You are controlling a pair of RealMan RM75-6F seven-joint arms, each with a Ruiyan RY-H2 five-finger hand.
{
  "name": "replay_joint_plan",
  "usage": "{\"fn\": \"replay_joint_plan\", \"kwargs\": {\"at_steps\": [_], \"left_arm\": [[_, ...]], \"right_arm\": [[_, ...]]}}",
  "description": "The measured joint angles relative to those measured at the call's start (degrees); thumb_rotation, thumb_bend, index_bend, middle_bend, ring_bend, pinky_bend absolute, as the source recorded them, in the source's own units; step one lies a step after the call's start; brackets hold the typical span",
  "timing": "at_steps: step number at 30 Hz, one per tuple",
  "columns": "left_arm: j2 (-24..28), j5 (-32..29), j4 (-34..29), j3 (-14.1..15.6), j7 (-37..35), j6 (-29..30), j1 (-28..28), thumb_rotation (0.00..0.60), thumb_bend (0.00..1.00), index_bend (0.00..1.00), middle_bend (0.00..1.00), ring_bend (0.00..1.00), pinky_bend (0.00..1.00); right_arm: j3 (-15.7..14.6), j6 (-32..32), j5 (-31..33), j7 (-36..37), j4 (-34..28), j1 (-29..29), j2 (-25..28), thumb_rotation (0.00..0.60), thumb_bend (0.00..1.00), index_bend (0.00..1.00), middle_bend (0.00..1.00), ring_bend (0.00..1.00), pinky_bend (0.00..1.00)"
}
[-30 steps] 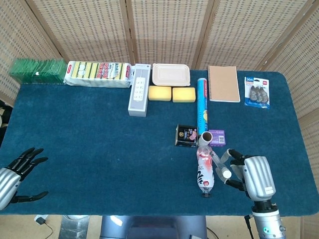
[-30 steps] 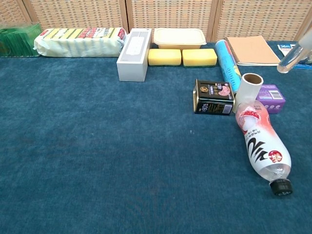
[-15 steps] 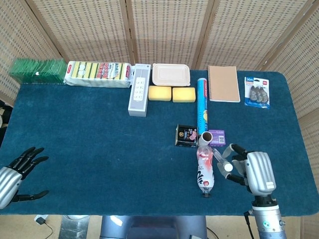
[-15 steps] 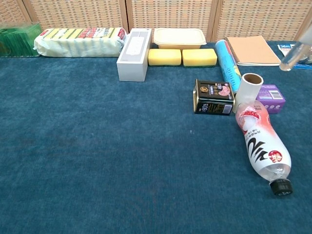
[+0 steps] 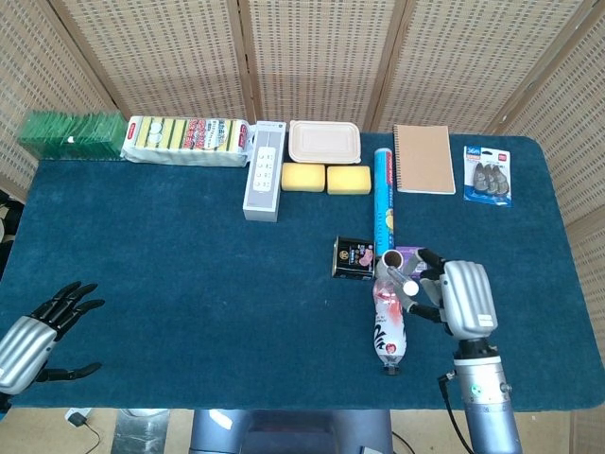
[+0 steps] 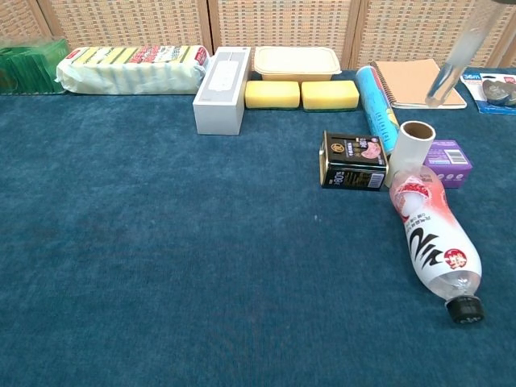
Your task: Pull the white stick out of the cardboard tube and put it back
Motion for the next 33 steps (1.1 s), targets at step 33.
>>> {"fn": "replay_joint_plan", "kwargs": {"at_steps": [33], "left_arm": [[-0.44,-3.41,-0.70,-1.22,0.64,-0.24,0.08,0.463,0.11,0.16,0.08,0.03,0.24]], "right_arm": [[3.41,-1.72,12.96,-6.88,10.15,11.49,-5.74,0.600,0.41,0.82,0.98,1.00,0.84]]}}
